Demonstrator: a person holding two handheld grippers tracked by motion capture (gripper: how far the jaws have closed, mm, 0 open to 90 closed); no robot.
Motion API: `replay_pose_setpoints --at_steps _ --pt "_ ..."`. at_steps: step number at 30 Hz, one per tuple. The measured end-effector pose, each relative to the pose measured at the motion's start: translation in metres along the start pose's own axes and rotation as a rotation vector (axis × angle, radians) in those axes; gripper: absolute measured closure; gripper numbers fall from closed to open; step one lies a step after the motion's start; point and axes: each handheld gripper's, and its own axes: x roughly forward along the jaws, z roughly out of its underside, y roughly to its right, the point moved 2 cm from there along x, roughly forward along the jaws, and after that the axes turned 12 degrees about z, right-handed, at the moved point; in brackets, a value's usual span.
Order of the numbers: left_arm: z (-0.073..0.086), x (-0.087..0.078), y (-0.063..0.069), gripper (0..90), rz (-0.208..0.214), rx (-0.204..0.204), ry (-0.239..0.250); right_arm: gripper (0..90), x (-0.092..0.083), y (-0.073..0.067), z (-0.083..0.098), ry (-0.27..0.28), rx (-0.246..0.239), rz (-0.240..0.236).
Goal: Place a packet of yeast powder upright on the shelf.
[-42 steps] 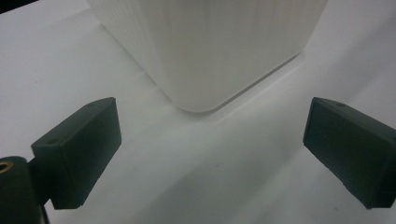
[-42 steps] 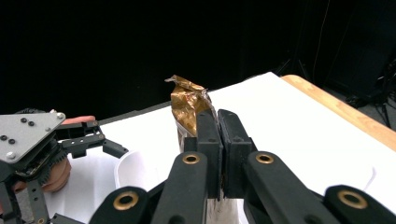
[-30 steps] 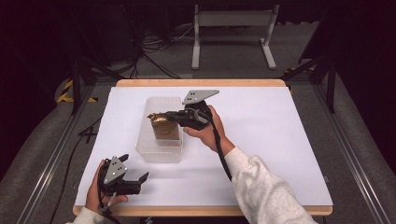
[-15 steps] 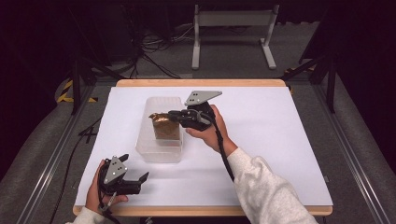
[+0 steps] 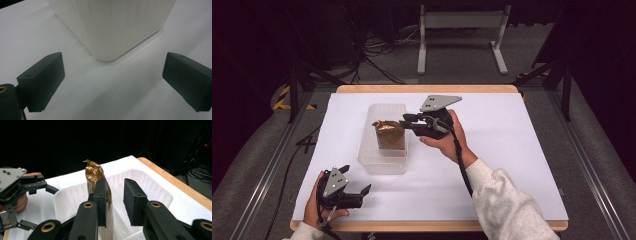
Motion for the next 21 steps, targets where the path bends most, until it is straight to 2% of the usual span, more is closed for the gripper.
replay_pose_setpoints --at_steps 10,21 --pt "0.000 0.001 0.000 5.1 -0.003 0.001 -0.006 72.1 -0.019 0.007 0.006 -0.005 -0.025 0.043" --pt "0.000 0.001 0.000 5.1 -0.004 -0.003 -0.007 71.4 -0.040 0.009 0.012 -0.011 -0.088 0.081"
